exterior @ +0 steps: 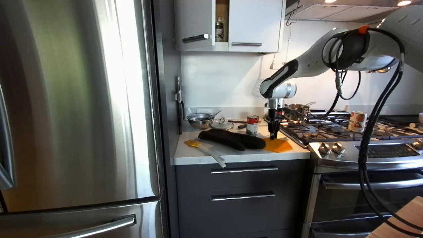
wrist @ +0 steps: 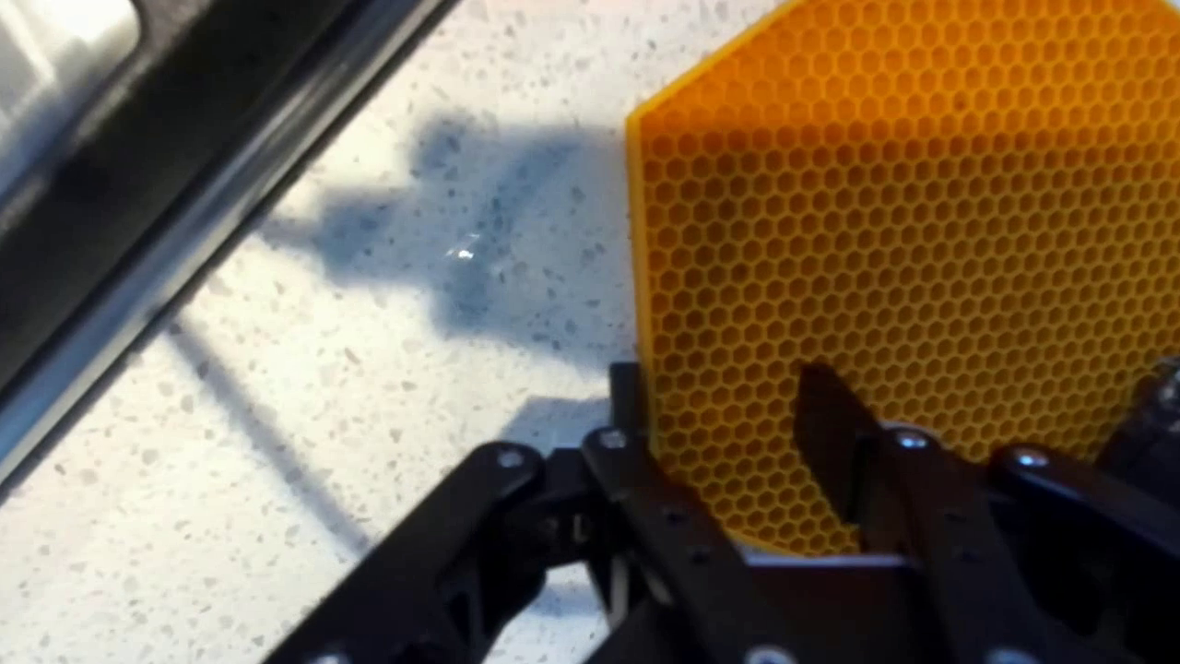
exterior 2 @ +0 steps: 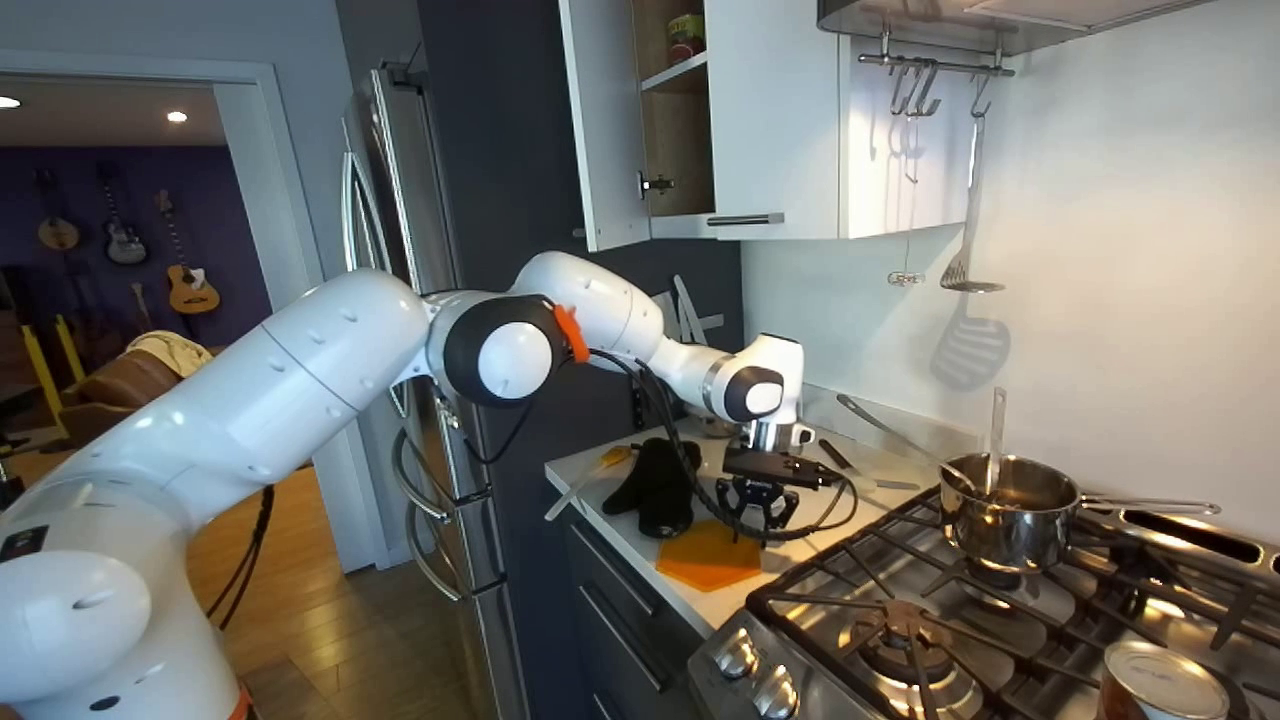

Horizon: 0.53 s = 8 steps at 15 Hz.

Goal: Pick up the orange placemat and put it top of the can on the stove

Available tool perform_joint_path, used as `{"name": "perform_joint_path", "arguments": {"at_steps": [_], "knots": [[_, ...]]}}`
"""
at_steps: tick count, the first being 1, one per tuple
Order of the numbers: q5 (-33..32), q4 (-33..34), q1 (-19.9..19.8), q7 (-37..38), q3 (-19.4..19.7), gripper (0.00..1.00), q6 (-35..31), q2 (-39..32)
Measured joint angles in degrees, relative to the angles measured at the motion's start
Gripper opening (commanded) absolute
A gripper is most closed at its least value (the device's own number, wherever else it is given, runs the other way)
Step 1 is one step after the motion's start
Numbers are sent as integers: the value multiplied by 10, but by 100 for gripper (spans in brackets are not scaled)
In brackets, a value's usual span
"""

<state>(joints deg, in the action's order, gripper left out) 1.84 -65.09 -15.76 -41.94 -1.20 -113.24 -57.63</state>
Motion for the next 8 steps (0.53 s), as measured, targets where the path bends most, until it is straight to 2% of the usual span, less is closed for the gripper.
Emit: {"name": "perform_joint_path", "arguments": {"at_steps": [1,3,7,8], "knots": [[0,1,0,0,0,38,0,-2],[0,5,-1,0,0,37,0,-4],[0,6,-2,0,0,23,0,-4],[0,6,-2,0,-1,8,0,-4]]}}
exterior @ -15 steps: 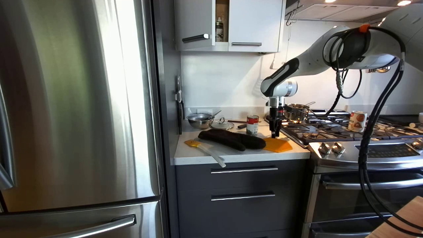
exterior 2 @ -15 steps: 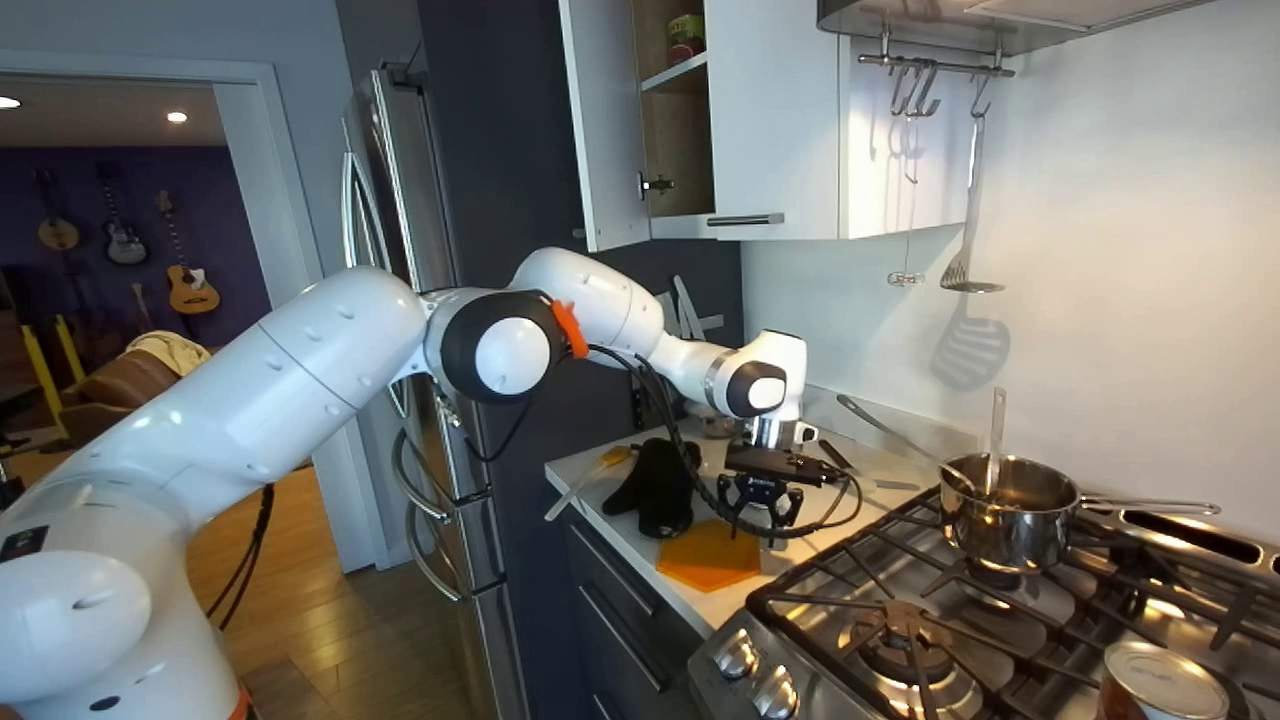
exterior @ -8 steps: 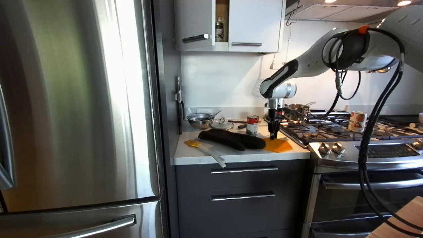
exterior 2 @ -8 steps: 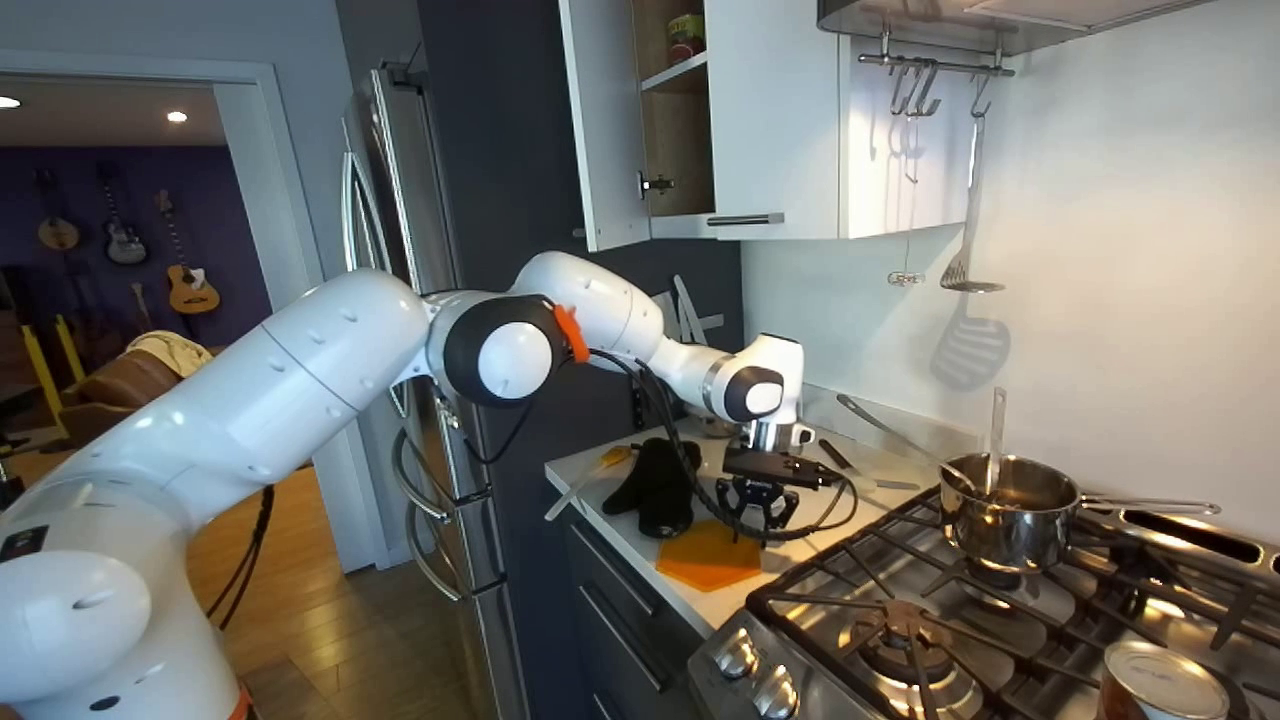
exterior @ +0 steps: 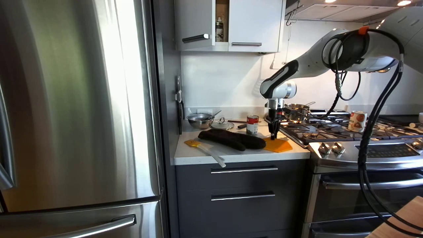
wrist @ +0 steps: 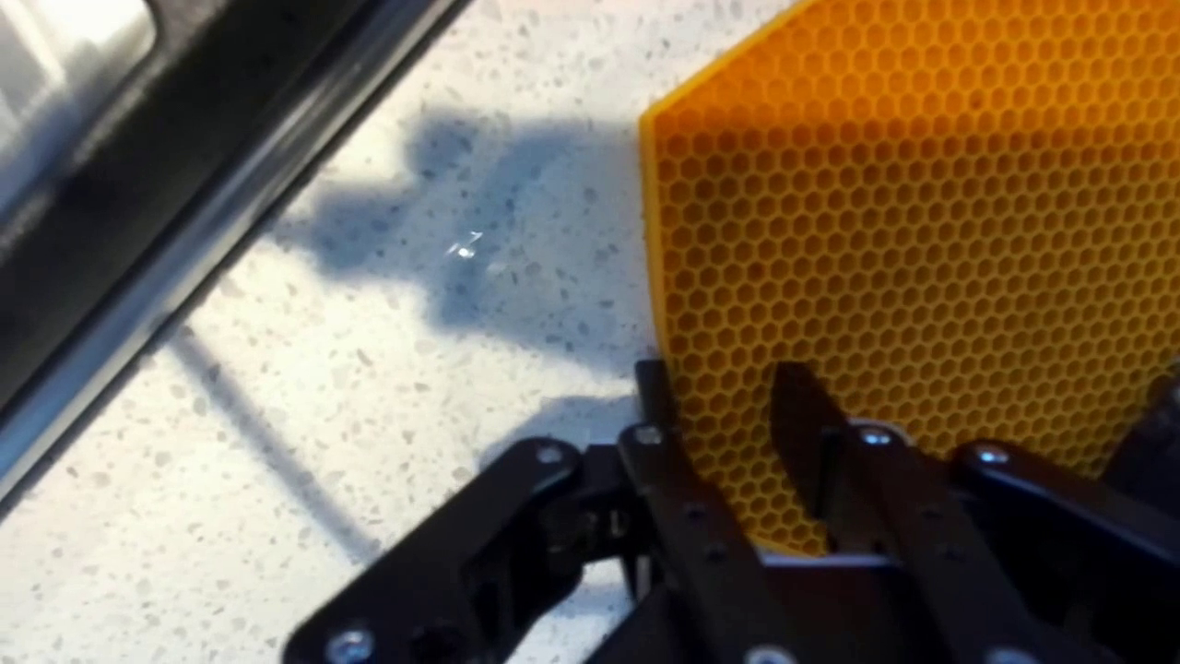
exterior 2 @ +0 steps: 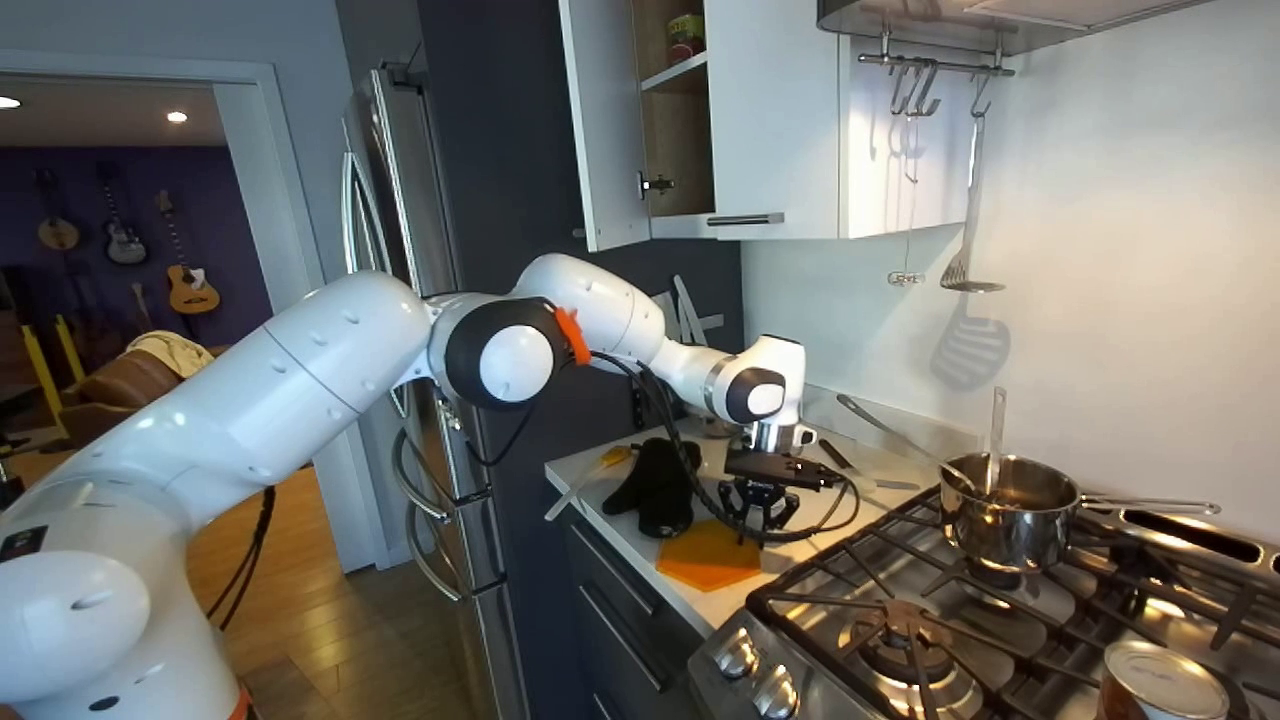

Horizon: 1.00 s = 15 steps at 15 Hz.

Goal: Pick up the orange placemat and put it top of the can on the stove

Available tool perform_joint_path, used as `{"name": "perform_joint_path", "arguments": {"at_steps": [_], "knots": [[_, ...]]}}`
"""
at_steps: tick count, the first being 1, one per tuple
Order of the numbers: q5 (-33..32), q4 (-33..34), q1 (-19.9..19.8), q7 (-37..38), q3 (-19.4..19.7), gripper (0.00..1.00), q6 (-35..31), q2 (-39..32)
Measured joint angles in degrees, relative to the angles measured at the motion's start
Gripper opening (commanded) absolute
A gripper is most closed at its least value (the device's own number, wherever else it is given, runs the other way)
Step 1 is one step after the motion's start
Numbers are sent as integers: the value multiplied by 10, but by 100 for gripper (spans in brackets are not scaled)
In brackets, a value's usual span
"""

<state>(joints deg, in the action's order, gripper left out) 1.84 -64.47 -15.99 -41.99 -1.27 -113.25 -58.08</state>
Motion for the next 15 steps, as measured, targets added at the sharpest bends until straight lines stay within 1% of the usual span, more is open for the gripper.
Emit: {"name": "perform_joint_path", "arguments": {"at_steps": [1,2,3,4,5,7,11,15], "knots": [[0,0,0,0,0,4,0,0],[0,0,0,0,-1,5,0,0],[0,0,0,-1,-1,0,1,0],[1,0,0,-1,-2,0,1,0],[1,0,-1,-1,-3,3,2,0],[1,0,-1,-1,-4,1,2,1],[6,0,-3,2,-5,2,3,5],[15,-9,-3,35,-4,2,18,35]]}}
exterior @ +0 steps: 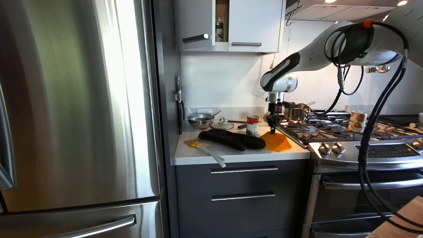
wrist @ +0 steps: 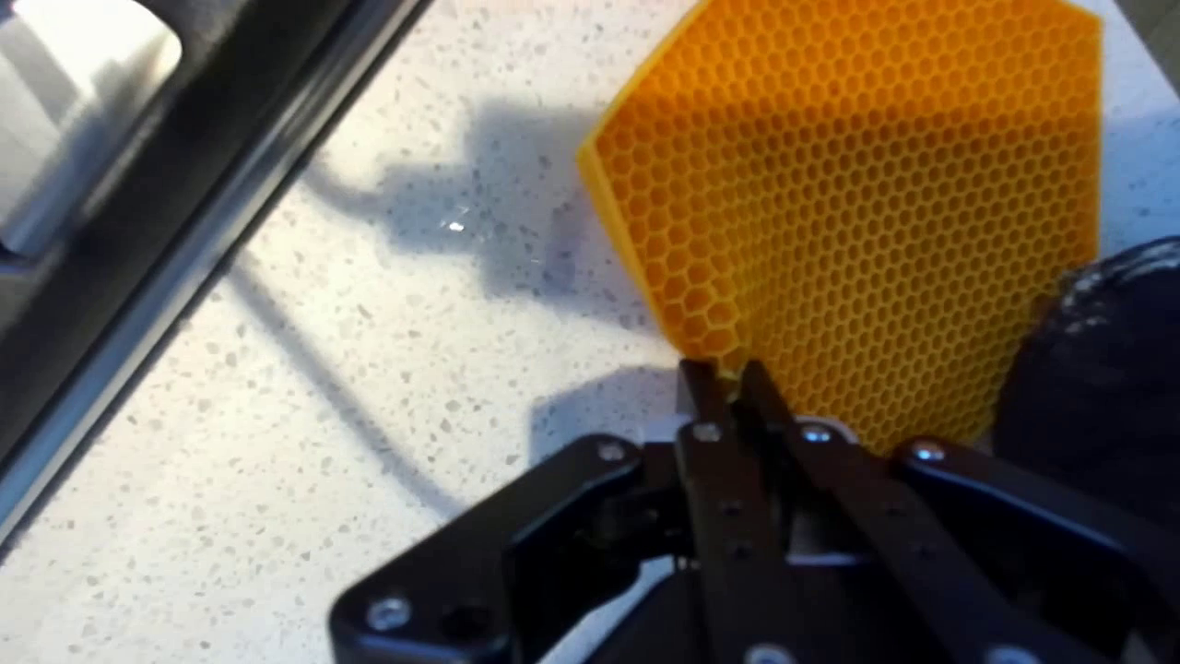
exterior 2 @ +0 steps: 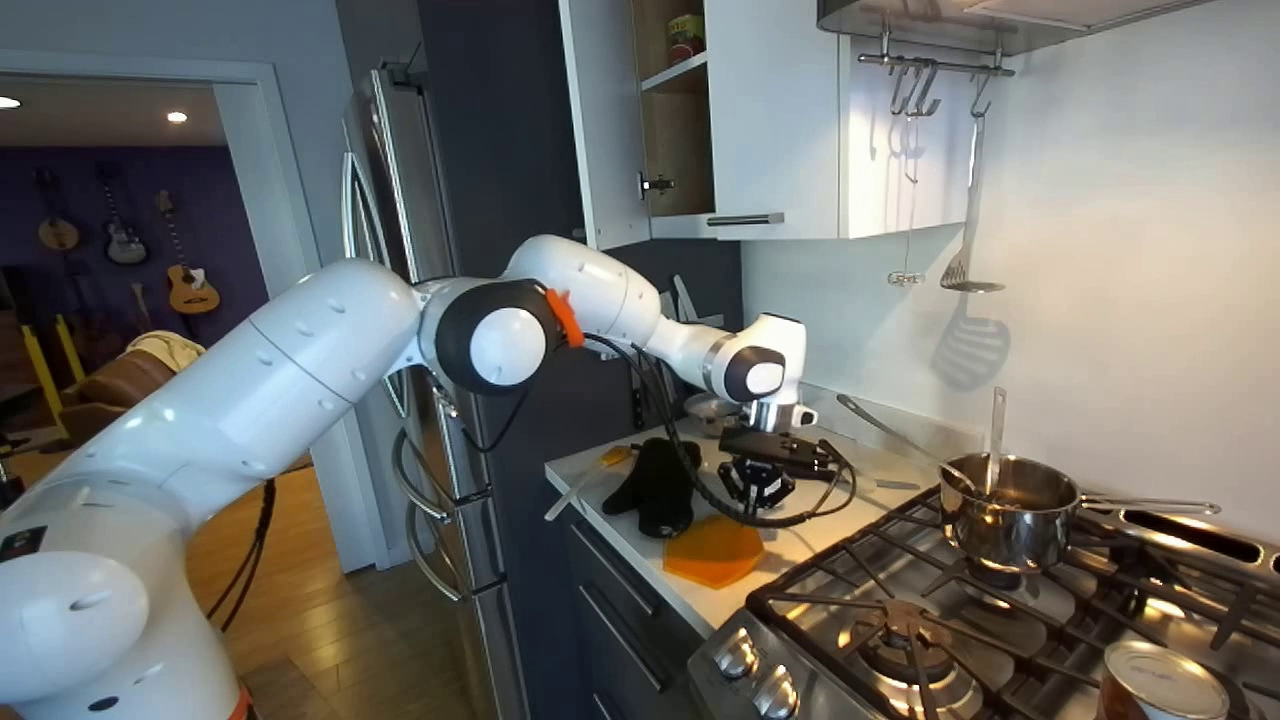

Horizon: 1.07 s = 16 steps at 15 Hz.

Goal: Pick up the orange placemat and put it top of the can on the stove

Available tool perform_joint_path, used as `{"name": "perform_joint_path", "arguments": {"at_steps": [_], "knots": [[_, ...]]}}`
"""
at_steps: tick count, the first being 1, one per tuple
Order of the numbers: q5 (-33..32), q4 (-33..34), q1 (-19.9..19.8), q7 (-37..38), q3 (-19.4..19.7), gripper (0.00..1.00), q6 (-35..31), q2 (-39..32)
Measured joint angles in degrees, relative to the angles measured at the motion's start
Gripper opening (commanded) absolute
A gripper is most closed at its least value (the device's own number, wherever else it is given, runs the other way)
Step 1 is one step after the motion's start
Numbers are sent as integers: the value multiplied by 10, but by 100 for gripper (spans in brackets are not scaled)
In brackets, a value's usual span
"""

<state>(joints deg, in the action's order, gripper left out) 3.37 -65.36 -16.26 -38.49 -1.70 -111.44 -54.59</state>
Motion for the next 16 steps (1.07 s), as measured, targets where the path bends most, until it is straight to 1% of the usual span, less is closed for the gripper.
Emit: {"name": "perform_joint_path", "arguments": {"at_steps": [2,8,16], "knots": [[2,-13,0,27,1,2,11,25],[14,-67,-5,105,8,2,13,95],[70,-149,-31,120,11,2,3,198]]}}
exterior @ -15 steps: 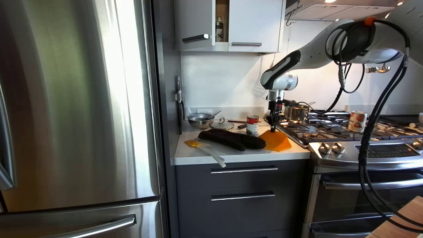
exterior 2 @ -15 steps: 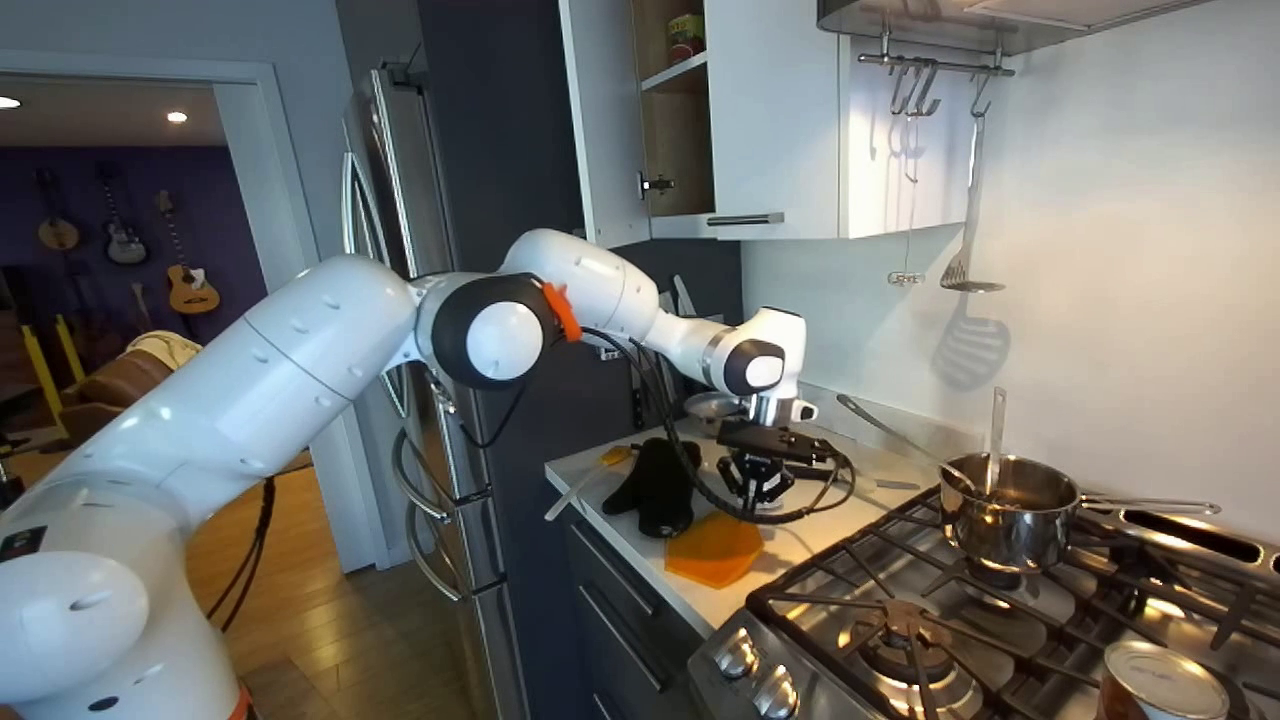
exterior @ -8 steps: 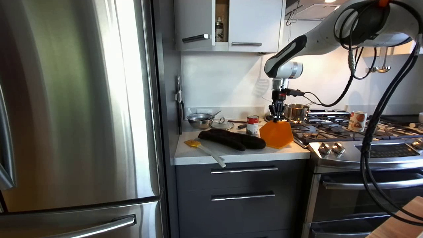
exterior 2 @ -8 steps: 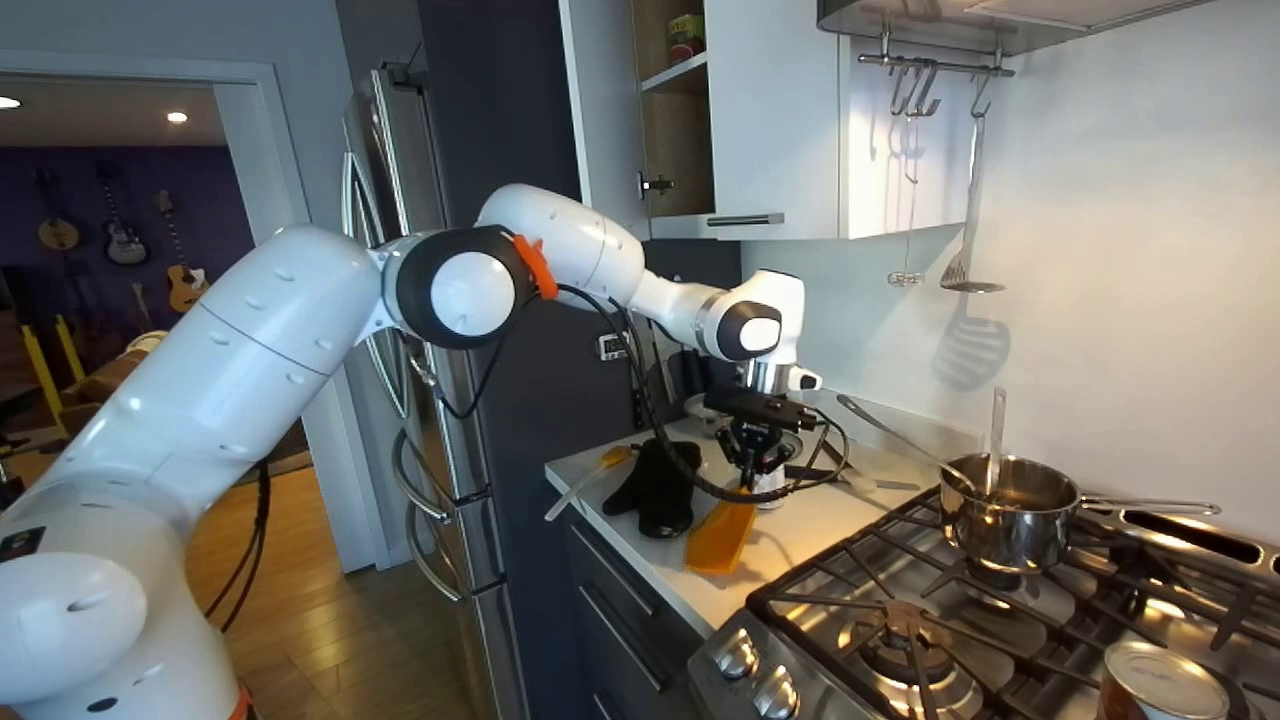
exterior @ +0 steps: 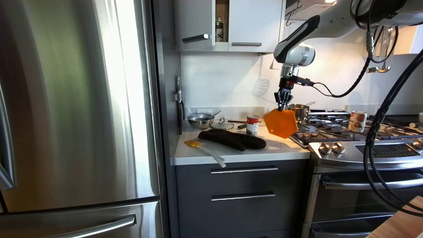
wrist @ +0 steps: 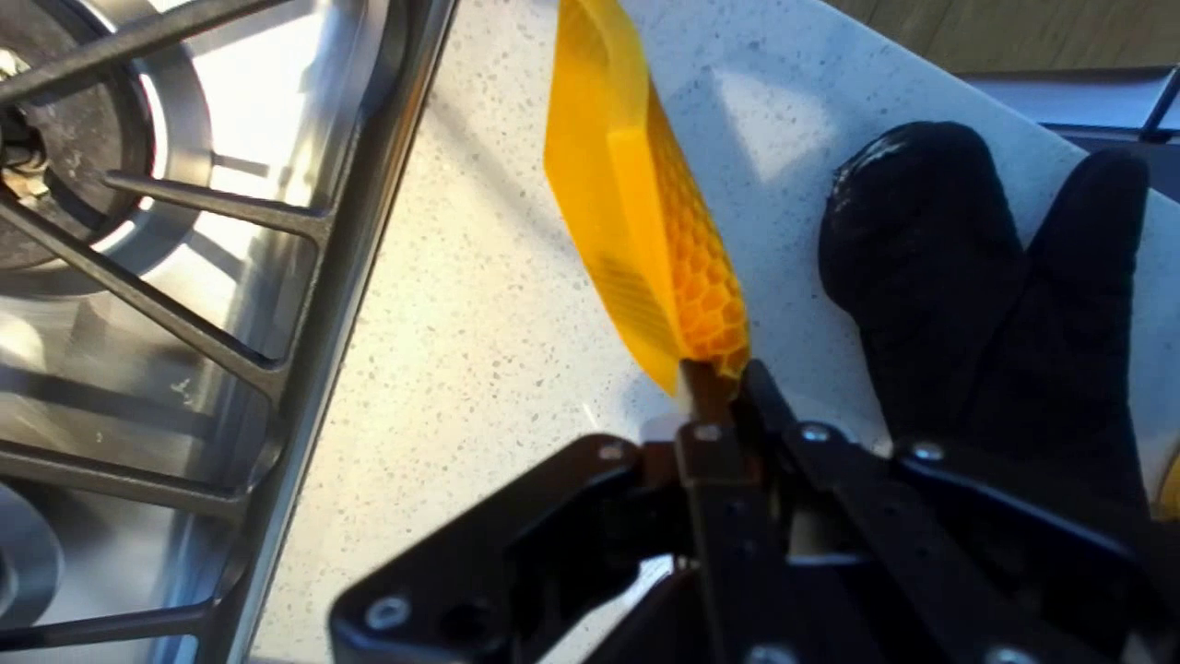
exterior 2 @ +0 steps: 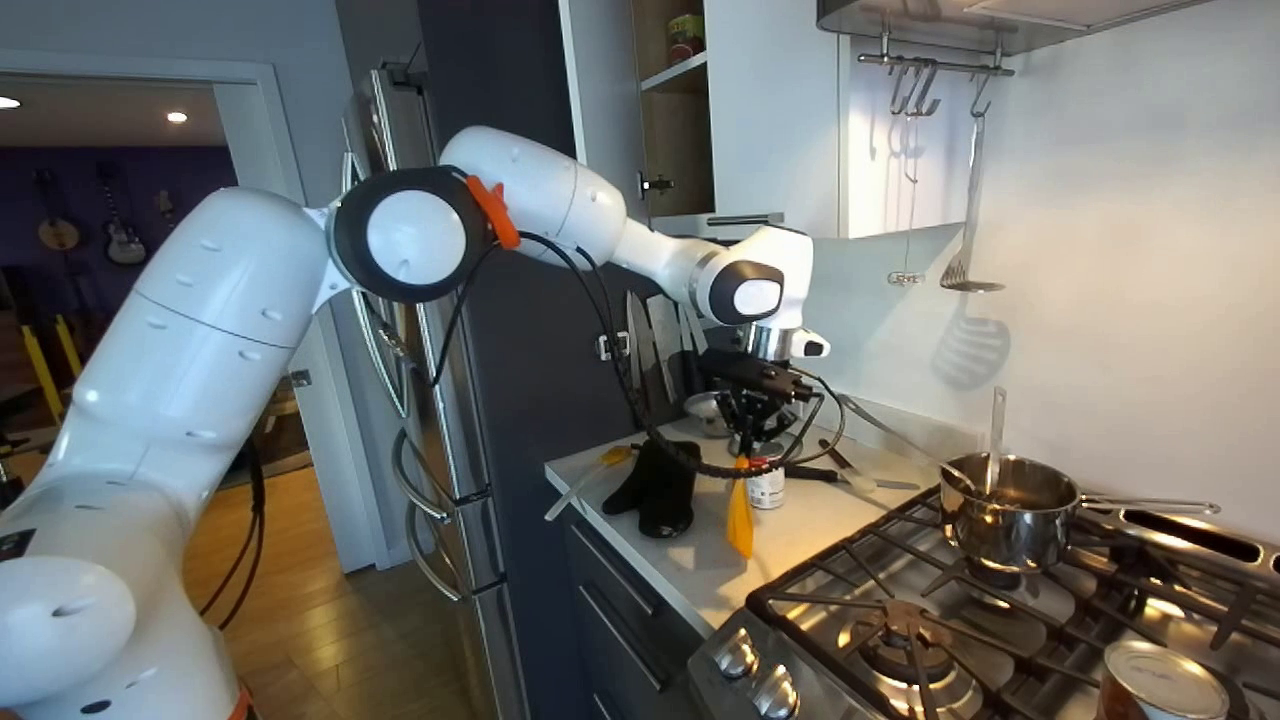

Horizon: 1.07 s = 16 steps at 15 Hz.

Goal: Pick up the orange placemat and put it top of the can on the stove

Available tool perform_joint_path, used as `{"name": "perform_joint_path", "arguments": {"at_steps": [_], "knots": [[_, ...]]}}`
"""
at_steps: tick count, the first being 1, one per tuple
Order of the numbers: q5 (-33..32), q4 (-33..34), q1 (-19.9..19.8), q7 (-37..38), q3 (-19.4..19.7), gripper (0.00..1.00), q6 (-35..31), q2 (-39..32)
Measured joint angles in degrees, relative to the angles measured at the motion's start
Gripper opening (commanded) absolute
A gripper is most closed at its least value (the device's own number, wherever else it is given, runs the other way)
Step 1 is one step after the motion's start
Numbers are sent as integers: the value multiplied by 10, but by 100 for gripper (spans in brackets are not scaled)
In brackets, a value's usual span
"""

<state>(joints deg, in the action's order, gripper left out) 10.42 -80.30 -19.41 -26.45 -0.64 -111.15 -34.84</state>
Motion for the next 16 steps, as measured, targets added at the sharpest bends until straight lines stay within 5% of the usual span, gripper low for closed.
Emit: {"name": "perform_joint_path", "arguments": {"at_steps": [8,16], "knots": [[53,-78,-9,17,20,2,-79,75],[174,-106,-54,40,62,2,-89,136]]}}
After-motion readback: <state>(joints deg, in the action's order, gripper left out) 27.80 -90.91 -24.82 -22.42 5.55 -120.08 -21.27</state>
